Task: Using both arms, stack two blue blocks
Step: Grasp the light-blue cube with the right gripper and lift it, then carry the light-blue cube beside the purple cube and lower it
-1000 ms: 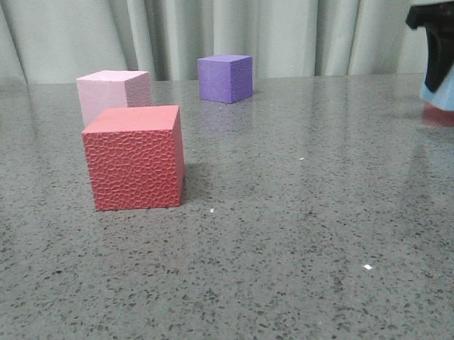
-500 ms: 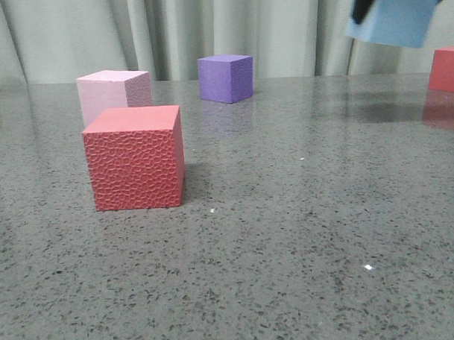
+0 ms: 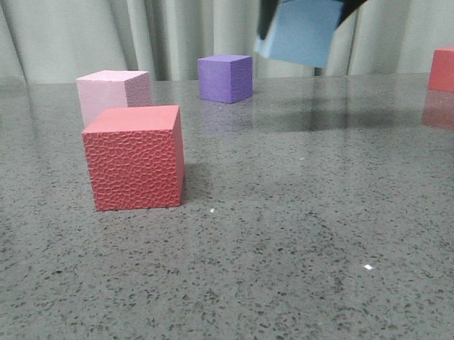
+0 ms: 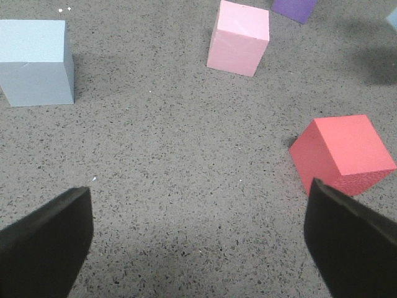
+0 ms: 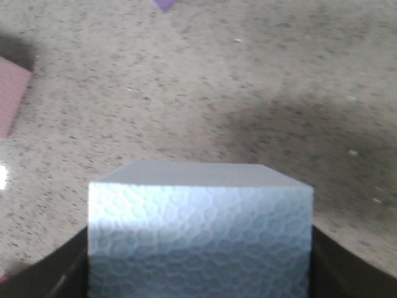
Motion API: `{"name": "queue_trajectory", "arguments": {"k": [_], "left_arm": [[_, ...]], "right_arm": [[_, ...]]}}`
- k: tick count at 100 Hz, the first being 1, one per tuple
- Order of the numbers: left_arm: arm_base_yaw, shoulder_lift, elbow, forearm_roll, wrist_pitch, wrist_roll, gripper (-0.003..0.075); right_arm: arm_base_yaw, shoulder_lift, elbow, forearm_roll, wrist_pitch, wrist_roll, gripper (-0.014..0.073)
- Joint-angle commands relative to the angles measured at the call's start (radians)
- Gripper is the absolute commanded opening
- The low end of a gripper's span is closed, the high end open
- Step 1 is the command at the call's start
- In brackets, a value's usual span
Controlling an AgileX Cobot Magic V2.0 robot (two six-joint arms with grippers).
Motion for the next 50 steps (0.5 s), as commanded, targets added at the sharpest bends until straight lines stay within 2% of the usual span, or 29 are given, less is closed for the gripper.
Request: {"name": "queue_trajectory", "arguments": {"k": [1, 25, 50], "left_arm": [[0.002, 0.008, -0.033, -0.012, -0.060, -0.001, 0.0662], [0.002, 0.008, -0.033, -0.012, -0.060, -0.001, 0.0662], [0.002, 0.008, -0.033, -0.012, -0.060, -0.001, 0.0662]], "right_arm": [[0.028, -0.005, -0.077, -0.012, -0.026, 0.020, 0.0363], [0.101, 0.119, -0.232, -0.111, 0.056, 0.111, 0.0360], [0.107, 0.153, -0.259, -0.130, 0.064, 0.158, 0.0360]]}}
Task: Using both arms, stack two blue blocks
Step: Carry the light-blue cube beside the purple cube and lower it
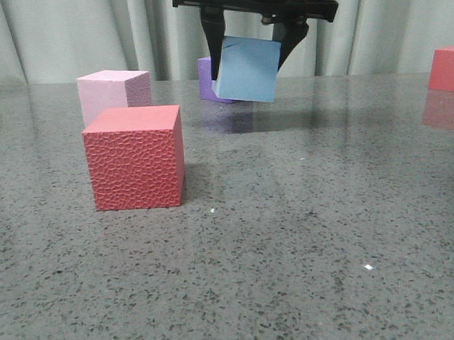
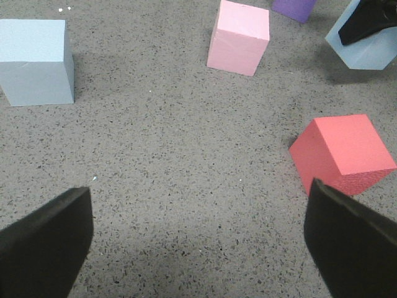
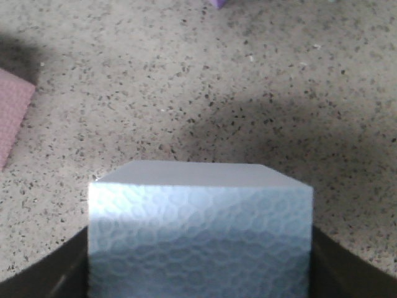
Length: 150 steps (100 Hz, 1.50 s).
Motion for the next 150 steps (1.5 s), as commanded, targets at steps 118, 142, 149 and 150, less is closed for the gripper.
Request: {"name": "queue_trajectory", "arguments": {"k": [118, 142, 149, 150], "left_arm": [[0.002, 0.008, -0.033, -0.012, -0.060, -0.001, 0.0662], [0.002, 0.008, -0.033, -0.012, -0.060, -0.001, 0.0662], [0.002, 0.008, -0.033, -0.012, -0.060, -0.001, 0.0662], [0.002, 0.008, -0.033, -0.012, -0.060, -0.001, 0.0662]], "right_arm": [[-0.001, 0.001, -0.038, -0.065, 0.002, 0.072, 0.0360], [-0.001, 0.001, -0.038, -0.041, 0.006, 0.072, 0.0360], [-0.001, 0.001, -0.038, -0.037, 0.011, 0.072, 0.0360], [-0.001, 0.001, -0.038, -0.037, 0.012, 0.072, 0.0360]]}}
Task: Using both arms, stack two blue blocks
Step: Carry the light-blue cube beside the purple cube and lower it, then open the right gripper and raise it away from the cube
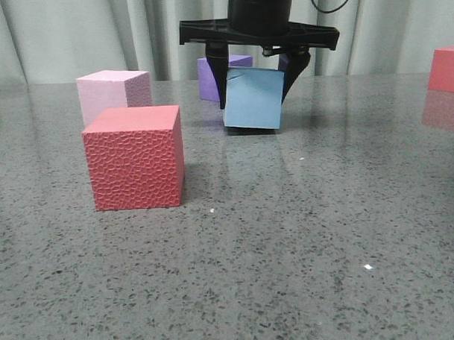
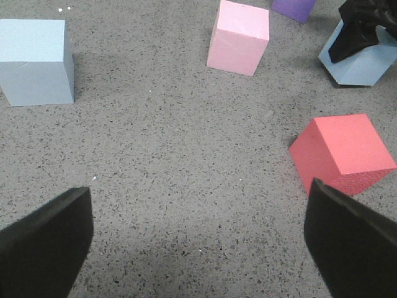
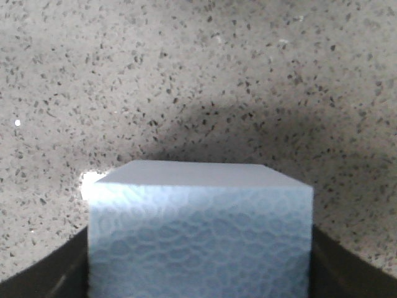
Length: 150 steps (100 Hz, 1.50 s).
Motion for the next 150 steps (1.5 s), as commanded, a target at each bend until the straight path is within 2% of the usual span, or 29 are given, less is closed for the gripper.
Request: {"name": "queue_trajectory", "arguments": {"k": [1, 43, 68, 113, 150], "left_arm": [[0.002, 0.008, -0.033, -0.012, -0.062, -0.003, 0.0662], [0.002, 0.008, -0.033, -0.012, -0.062, -0.003, 0.0662], [0.002, 0.008, -0.033, -0.012, -0.062, -0.003, 0.0662], [0.002, 0.008, -0.033, -0.012, -0.062, -0.003, 0.0662], [0.002, 0.008, -0.033, -0.012, -0.062, -0.003, 0.0662]], "right_arm": [[-0.001, -0.064, -0.035, -0.002, -0.006, -0.001, 0.0360], [-0.001, -0.064, -0.035, -0.002, 0.000, -0.001, 0.0381], [-0.001, -0.064, -0.035, -0.002, -0.003, -0.001, 0.0667], [-0.001, -0.064, -0.055, -0.002, 0.013, -0.001, 0.0647], [-0.002, -0.068, -0.215, -0.004, 0.089, -0.042, 0.0647]]}}
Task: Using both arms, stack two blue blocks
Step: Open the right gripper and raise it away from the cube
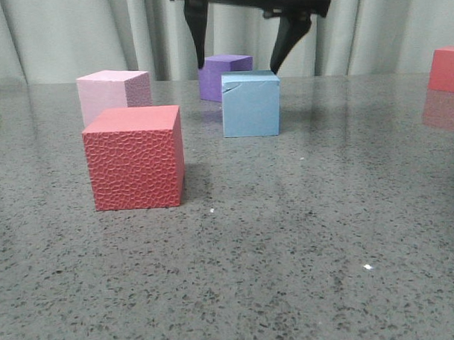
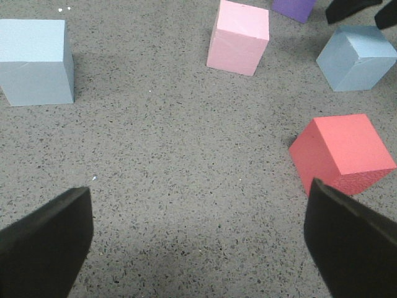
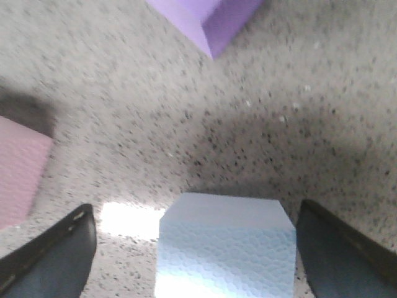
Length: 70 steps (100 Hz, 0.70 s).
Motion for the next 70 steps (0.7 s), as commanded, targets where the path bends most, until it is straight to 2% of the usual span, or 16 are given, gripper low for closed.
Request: {"name": "queue_trajectory", "arguments": {"k": [1, 30, 70], "left_arm": [[0.002, 0.008, -0.033, -0.012, -0.062, -0.003, 0.0662], [0.002, 0.008, -0.033, -0.012, -0.062, -0.003, 0.0662], [0.002, 0.008, -0.033, -0.012, -0.062, -0.003, 0.0662]], "right_arm": [[-0.002, -0.068, -0.070, -0.006, 0.082, -0.027, 0.0647], [-0.019, -0.108, -0.106, -0.025, 0.086, -0.122, 0.0647], [-0.136, -0.209, -0.100, -0.032, 0.088, -0.248, 0.0647]]}}
